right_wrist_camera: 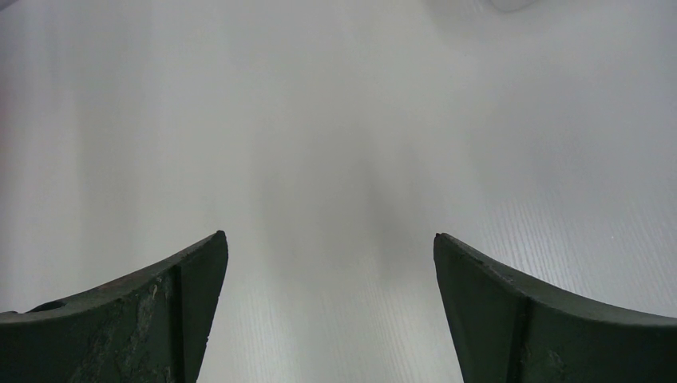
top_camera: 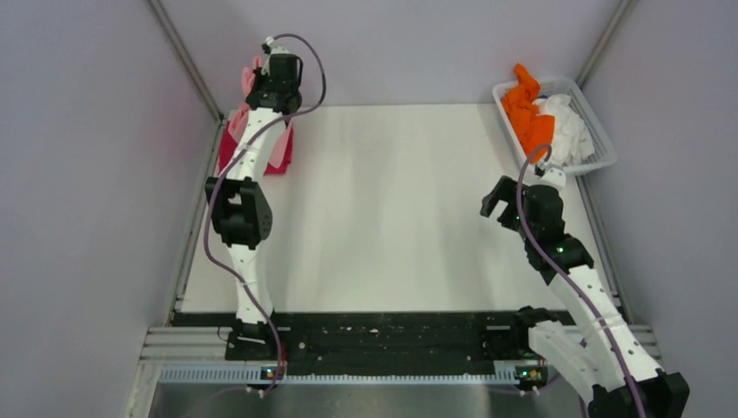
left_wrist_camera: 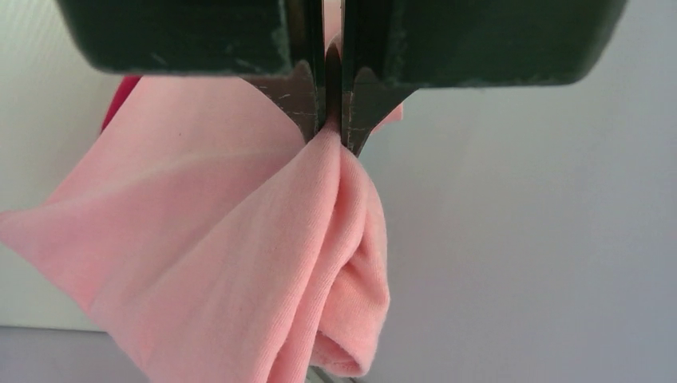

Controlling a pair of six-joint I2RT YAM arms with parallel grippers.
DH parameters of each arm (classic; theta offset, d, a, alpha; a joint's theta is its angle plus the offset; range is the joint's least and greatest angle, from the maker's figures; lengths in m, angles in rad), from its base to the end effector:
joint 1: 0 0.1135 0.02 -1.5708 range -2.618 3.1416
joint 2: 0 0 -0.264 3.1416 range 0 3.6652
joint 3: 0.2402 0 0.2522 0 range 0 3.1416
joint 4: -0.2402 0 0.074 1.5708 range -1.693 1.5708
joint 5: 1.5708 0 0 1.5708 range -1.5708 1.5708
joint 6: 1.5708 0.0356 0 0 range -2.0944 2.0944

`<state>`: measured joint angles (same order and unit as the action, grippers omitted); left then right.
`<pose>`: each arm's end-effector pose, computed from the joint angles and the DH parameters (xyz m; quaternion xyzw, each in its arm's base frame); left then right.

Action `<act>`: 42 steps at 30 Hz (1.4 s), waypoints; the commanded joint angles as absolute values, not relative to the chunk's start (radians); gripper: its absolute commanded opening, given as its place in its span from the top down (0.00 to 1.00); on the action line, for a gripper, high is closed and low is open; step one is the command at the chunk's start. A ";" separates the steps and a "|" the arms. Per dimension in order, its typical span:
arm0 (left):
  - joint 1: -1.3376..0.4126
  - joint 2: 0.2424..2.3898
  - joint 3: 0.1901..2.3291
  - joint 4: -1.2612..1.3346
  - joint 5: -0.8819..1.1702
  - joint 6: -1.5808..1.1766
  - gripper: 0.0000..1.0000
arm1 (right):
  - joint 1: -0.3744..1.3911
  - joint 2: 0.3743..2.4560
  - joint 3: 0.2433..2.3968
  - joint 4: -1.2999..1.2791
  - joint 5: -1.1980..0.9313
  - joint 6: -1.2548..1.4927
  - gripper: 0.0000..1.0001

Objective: Fold and stack the t-shirts
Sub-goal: Put the neatly folded tshirt into the corner of the board with the left arm, then reset both arms

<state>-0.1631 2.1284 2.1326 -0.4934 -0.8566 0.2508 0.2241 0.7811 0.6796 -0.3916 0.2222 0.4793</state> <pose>0.4882 -0.0531 0.3528 -0.0490 0.8072 0.3762 0.4523 0.1754 0.0319 0.2828 0.1650 0.8388 0.0864 0.5116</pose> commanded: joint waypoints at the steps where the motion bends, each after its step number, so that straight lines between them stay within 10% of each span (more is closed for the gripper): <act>1: -0.096 2.194 2.183 -0.486 -0.796 0.181 1.00 | 0.221 0.802 0.698 -0.382 0.258 0.469 0.01; 11: 0.042 2.392 2.315 -0.500 -0.721 0.133 0.87 | 0.220 0.878 0.713 -0.377 0.277 0.475 0.01; 13: 0.054 2.420 2.337 -0.505 -0.740 0.125 0.69 | 0.220 0.884 0.713 -0.376 0.281 0.478 0.01; 17: 0.063 2.412 2.345 -0.518 -0.703 0.085 0.03 | 0.219 0.892 0.723 -0.377 0.285 0.479 0.01; 29: 0.061 2.141 2.255 -0.695 -0.333 -0.184 0.01 | 0.221 0.885 0.795 -0.441 0.261 0.501 0.01; 42: -0.141 1.092 0.888 -0.218 0.201 -0.558 0.01 | 0.219 0.690 0.641 -0.447 0.146 0.559 0.01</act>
